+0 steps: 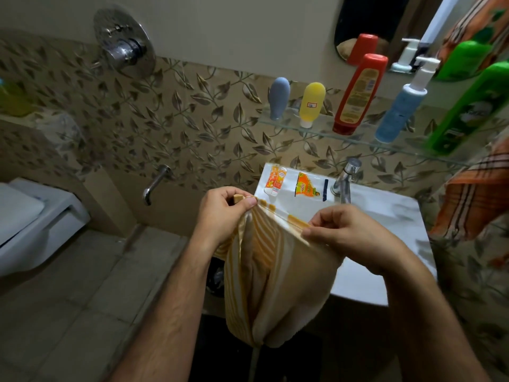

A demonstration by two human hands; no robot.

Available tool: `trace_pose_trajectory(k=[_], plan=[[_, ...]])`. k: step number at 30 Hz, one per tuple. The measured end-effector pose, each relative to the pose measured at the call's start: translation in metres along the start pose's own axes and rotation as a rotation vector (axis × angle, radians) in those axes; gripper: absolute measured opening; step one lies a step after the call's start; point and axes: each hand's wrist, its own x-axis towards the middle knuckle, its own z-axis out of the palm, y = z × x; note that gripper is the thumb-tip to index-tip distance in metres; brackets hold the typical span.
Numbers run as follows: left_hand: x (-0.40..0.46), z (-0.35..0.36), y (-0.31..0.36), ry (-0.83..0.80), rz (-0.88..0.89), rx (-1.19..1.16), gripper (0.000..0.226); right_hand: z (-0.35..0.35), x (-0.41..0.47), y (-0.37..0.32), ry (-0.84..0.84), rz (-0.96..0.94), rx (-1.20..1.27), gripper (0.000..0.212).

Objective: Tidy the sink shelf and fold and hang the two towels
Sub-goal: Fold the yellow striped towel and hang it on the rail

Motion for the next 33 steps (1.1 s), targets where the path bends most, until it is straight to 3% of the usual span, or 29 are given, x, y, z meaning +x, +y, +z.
trace_pose_trajectory(k=[3,6,8,10,14,19,25,30,33], plan=[[0.003,-0.001,-0.006,-0.002,-0.048,0.014,0.002,-0.009,-0.008,-0.006,0.043,0.004,-0.143,0.016],[0.001,0.000,-0.009,-0.041,-0.079,0.036,0.005,-0.004,0.001,-0.007,0.330,-0.205,-0.309,0.016],[0.000,0.000,-0.010,-0.072,-0.080,0.010,0.008,0.009,0.012,-0.002,0.494,-0.390,-0.262,0.014],[-0.003,0.000,-0.010,-0.085,-0.073,-0.022,0.013,0.022,0.022,0.006,0.539,-0.468,-0.149,0.010],[-0.006,0.002,-0.008,-0.103,-0.028,-0.058,0.027,0.031,0.037,0.013,0.452,-0.361,-0.009,0.013],[-0.008,0.007,0.000,-0.297,0.013,-0.227,0.034,0.042,0.049,0.012,0.459,-0.210,-0.056,0.019],[-0.003,0.020,-0.002,-0.397,0.031,-0.161,0.040,0.041,0.041,0.005,0.242,-0.152,0.082,0.016],[0.000,0.018,0.000,-0.524,-0.029,-0.194,0.012,0.026,0.033,0.006,0.103,-0.142,0.144,0.014],[0.003,0.019,0.002,-0.479,-0.078,-0.238,0.012,0.017,0.030,0.008,0.029,-0.075,0.156,0.016]])
